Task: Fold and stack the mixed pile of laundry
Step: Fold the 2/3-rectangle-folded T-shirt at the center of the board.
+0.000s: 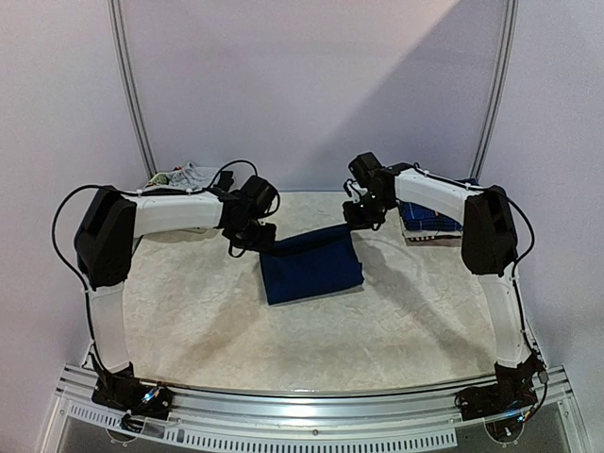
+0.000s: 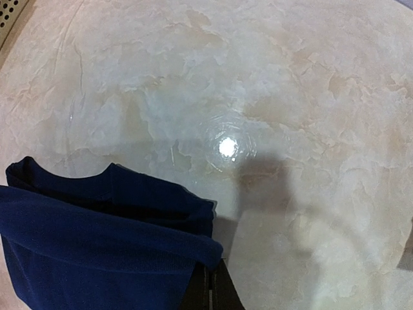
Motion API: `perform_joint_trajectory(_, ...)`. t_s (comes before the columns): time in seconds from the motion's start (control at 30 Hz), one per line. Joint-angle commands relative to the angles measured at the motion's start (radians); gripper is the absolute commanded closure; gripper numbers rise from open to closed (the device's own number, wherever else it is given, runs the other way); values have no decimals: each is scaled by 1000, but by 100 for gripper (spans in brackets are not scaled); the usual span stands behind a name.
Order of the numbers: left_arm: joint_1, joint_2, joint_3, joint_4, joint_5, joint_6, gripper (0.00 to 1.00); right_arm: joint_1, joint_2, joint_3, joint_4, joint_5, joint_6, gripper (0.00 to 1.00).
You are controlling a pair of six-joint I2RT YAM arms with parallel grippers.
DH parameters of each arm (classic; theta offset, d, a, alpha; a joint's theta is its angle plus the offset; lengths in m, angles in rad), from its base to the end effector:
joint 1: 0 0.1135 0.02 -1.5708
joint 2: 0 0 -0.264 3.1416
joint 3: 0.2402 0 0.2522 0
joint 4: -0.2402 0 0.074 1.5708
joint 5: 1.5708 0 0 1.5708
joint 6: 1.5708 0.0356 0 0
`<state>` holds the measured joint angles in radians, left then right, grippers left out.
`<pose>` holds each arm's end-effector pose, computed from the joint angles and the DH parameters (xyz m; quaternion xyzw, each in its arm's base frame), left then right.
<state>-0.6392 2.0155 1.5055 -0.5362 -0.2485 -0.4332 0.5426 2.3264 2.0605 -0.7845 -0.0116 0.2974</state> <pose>0.3511 -0.2501 0.1907 0.0666 0.9566 -0.0286 0.2823 0.4345 0.2625 0.2041 -0.1197 0.9589 0.1100 0.2326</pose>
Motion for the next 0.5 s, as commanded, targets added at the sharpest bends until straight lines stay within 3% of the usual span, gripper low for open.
perform_joint_trajectory(0.0,33,47,40,-19,-7,21,100,-31,45,44,9,23,-10,100)
perform_joint_trajectory(0.17,39,76,63,-22,-13,19,100,-40,70,57,23,-19,-8,99)
perform_joint_trajectory(0.3,44,99,81,-28,-30,11,98,-41,89,77,38,-33,-7,89)
perform_joint_trajectory(0.47,62,121,120,-42,-82,17,62,-43,107,151,38,-49,-4,65)
